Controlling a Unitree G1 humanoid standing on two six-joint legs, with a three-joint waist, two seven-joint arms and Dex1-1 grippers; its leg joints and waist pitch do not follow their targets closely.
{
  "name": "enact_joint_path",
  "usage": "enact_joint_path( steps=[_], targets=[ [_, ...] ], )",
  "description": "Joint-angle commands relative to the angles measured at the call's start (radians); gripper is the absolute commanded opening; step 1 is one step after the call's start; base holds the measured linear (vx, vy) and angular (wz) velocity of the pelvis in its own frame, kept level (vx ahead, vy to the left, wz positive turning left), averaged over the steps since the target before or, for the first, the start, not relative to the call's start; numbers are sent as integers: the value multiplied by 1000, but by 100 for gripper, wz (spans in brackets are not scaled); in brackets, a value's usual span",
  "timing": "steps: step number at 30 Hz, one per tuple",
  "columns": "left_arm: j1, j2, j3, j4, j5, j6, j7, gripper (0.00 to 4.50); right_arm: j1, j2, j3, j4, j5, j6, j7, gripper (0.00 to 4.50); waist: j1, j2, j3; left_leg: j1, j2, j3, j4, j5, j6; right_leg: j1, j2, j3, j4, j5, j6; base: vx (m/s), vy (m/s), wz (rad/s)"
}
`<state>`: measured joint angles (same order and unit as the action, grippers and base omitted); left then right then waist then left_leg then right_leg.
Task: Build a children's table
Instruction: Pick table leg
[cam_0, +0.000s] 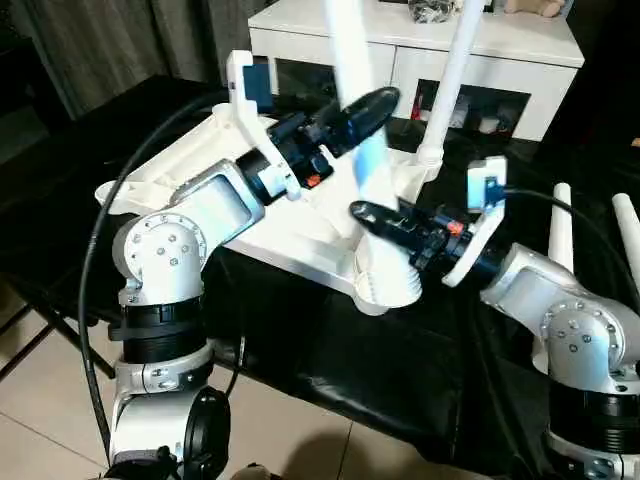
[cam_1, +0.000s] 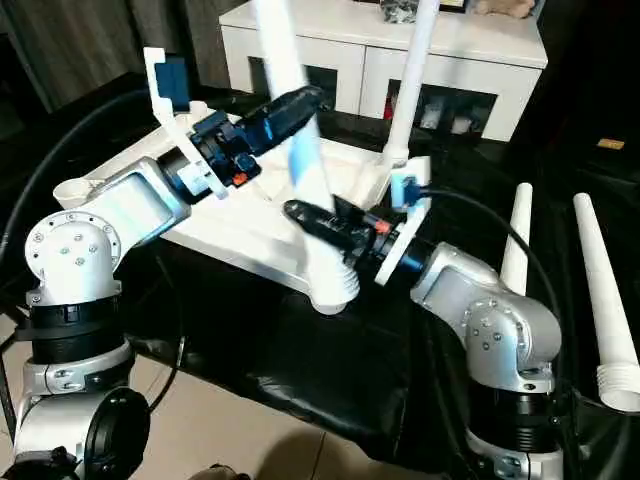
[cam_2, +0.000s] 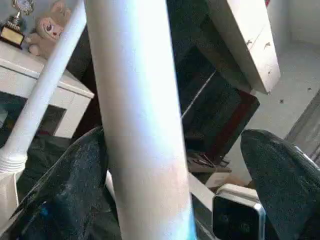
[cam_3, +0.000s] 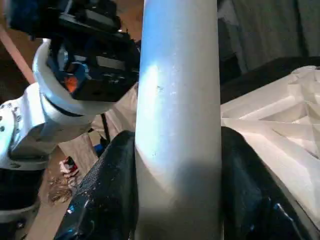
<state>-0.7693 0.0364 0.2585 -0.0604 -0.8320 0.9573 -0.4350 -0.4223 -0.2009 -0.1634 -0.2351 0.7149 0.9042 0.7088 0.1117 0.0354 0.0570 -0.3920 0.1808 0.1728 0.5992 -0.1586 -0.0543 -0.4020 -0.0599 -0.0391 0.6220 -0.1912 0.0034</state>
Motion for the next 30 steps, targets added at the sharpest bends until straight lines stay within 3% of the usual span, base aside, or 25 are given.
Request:
enact_joint_path(
  steps=[1, 5, 6, 9, 11, 15, 17, 22, 26, 28, 30],
  targets=[
    [3, 15, -5, -5, -18, 17, -8, 421, 12, -12, 10, -38, 26, 0, 18, 186, 0, -9, -72, 18, 31, -13, -64, -186, -8, 46, -64, 35, -85, -219, -150, 0, 0, 0],
    [3, 26, -5, 2, -34, 26, -18, 408, 22, -24, 23, -42, 30, -1, 29, 186, 1, -9, -71, 18, 32, -14, -65, -194, -11, 46, -65, 36, -86, -234, -144, 0, 0, 0],
    [5, 30, -5, 4, -41, 27, -11, 381, 26, -29, 29, -45, 31, -4, 29, 186, 1, -9, -72, 18, 31, -14, -65, -192, -13, 47, -64, 35, -84, -229, -143, 0, 0, 0],
    [6, 32, -4, 8, -36, 25, -3, 368, 26, -30, 33, -44, 32, -7, 28, 186, 0, -10, -71, 18, 31, -13, -65, -193, -14, 46, -64, 36, -85, -230, -142, 0, 0, 0],
    [4, 29, 3, 12, -40, 23, -4, 329, 24, -30, 37, -40, 33, -11, 25, 186, 0, -10, -71, 18, 31, -14, -66, -195, -14, 46, -65, 36, -87, -244, -139, 0, 0, 0],
    [6, 40, 1, 11, -56, 23, -7, 323, 26, -37, 50, -40, 37, -20, 22, 186, 1, -9, -72, 18, 31, -14, -65, -191, -14, 45, -65, 36, -85, -235, -139, 0, 0, 0],
    [8, 44, -3, 11, -53, 23, -7, 286, 26, -38, 53, -41, 36, -21, 22, 186, 1, -9, -72, 18, 32, -14, -66, -190, -17, 46, -65, 36, -84, -230, -138, 0, 0, 0],
    [12, 46, -4, 13, -47, 19, -2, 261, 22, -31, 46, -41, 50, -17, 16, 186, 0, -9, -71, 18, 31, -14, -66, -195, -16, 45, -65, 36, -85, -240, -139, 0, 0, 0],
    [24, 75, -10, 10, -97, 40, -96, 233, 22, -30, 27, -31, 115, 12, 44, 186, 1, -10, -71, 19, 31, -14, -65, -194, -12, 44, -65, 36, -87, -246, -139, 0, 0, 0],
    [42, 125, -40, 10, -110, 58, -201, 202, 33, -51, 33, -21, 146, 32, 88, 186, 0, -8, -71, 18, 30, -14, -67, -195, -10, 44, -63, 36, -86, -250, -137, 0, 0, 0],
    [60, 175, -66, 18, -125, 82, -301, 199, 46, -77, 51, -6, 157, 47, 137, 186, -1, -5, -71, 20, 31, -13, -68, -199, -15, 42, -62, 36, -85, -245, -138, 0, 0, 0]
  ],
)
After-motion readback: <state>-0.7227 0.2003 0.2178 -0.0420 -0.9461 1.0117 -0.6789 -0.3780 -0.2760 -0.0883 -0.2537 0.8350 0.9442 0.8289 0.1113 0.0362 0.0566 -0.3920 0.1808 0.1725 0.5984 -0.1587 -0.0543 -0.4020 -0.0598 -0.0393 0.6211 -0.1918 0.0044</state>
